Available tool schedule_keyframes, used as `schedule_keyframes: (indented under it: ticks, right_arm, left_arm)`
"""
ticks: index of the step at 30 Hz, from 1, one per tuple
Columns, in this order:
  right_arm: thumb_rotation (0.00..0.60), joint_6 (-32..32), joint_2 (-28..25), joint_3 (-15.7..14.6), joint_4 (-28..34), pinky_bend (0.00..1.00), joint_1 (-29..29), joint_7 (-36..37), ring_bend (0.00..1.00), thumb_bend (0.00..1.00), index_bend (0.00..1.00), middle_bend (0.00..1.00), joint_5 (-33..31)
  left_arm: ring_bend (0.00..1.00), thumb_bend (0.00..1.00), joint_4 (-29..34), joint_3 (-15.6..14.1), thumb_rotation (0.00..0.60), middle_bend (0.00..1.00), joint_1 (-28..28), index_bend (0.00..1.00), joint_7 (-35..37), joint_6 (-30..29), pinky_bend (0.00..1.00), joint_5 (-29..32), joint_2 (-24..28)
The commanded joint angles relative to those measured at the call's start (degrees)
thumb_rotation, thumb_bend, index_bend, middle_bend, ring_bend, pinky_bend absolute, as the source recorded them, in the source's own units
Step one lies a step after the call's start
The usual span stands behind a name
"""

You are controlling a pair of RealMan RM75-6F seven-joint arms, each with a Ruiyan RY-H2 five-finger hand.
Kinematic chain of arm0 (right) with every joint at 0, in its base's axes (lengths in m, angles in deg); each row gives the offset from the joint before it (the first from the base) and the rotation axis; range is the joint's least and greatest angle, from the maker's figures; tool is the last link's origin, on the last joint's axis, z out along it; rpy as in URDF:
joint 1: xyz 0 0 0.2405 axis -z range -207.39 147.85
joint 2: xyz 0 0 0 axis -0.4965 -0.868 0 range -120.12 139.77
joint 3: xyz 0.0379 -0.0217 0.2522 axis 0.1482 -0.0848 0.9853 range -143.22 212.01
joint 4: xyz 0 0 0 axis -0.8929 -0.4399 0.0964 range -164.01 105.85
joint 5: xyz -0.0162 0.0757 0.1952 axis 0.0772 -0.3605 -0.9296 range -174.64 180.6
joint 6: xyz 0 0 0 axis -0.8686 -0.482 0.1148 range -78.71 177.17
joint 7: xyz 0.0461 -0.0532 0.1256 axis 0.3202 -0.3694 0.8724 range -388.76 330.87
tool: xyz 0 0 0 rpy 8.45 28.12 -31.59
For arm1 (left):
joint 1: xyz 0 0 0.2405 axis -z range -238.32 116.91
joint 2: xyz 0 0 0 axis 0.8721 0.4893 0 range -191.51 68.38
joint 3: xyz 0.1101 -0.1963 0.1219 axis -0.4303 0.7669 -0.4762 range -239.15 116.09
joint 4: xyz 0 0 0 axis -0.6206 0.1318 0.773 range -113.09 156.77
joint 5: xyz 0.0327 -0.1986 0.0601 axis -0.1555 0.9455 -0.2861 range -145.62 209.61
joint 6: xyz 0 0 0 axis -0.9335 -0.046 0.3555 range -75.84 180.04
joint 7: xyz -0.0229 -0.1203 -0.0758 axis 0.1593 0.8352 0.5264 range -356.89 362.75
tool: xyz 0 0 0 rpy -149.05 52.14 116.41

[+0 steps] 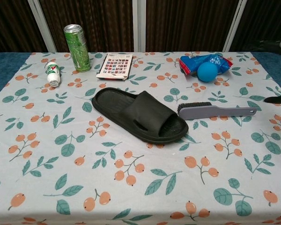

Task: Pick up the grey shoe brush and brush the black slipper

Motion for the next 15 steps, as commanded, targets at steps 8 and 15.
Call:
schedule_keyframes:
  ticks: [8,15]
  right_arm:
    - [0.600,10.79,13.44,2.79,-13.15,0.01,-11.62,-6.52,0.00,0.00,0.00,0.03,-7.50]
    - [0.600,12.62,17.47,1.92,-17.70,0.01,-14.30,-8.38,0.00,0.00,0.00,0.03,-8.67]
  left_arm:
    - [0.06,0.16,-0.70,-0.17,0.600,0.14,-0.37,0.16,0.60,-0.03,0.13,0.17,-0.32]
    - [0.06,0.15,-1.33,-0.16,0.600,0.14,-0.31,0.16,1.02,0.39,0.13,0.33,-0.55]
